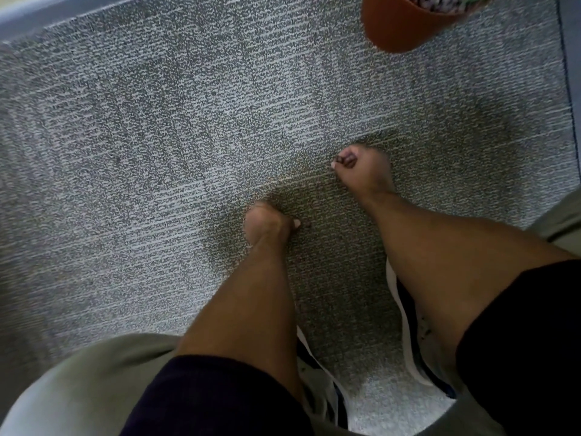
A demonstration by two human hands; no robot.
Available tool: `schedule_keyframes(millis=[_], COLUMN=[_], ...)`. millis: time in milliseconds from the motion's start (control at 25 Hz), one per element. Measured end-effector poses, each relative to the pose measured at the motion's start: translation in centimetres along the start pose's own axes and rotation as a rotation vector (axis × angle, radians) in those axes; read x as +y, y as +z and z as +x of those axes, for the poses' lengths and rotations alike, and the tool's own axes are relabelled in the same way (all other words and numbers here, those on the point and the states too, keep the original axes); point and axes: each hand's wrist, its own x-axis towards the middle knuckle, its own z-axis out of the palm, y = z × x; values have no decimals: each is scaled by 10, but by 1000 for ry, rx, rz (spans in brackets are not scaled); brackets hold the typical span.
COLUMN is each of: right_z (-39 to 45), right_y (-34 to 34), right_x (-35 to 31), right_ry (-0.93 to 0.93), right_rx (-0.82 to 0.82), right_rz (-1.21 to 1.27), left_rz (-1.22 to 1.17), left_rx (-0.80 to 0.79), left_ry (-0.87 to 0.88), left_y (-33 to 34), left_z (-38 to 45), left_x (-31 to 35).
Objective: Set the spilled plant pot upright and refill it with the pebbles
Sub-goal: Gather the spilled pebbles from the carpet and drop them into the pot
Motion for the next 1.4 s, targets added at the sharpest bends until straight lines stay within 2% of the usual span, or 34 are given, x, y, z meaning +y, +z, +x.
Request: schedule_keyframes(millis=[240,360,480,600,720,800,880,1040,1120,1280,1400], right_z=[-15,-15,-13,-14,-16,-17,-17,-6,2,23,36], right_y=[2,6,10,12,12,14,12,7,5,-14,-33], right_x=[17,21,23,24,19,16,15,9,3,-10,-22], right_ry=[-12,-131,-261,-302,-302,-316,-300,-293,-290,-64,-51], right_rx=[59,66,35,22,-16,-64,-75,-122,-140,28,-95], right_rz=[-41,-56,-78,-100,-122,-139,-135,-200,-220,-61,-51], left_rz=[50,41,-72,-91,90,266,348,383,342,181,77], left_rx=[-39,-75,-17,-103,-171,-109,-56,-45,-86,-126,-100], left_ry=[47,54,30,100,235,343,405,523,493,418,402], left_y=[3,-2,-12,-11,-6,0,3,2,-3,-18,-23], left_z=[-4,8,23,20,-9,-20,-26,-30,-31,-27,-23], left_x=[6,9,12,14,22,21,19,22,25,32,38])
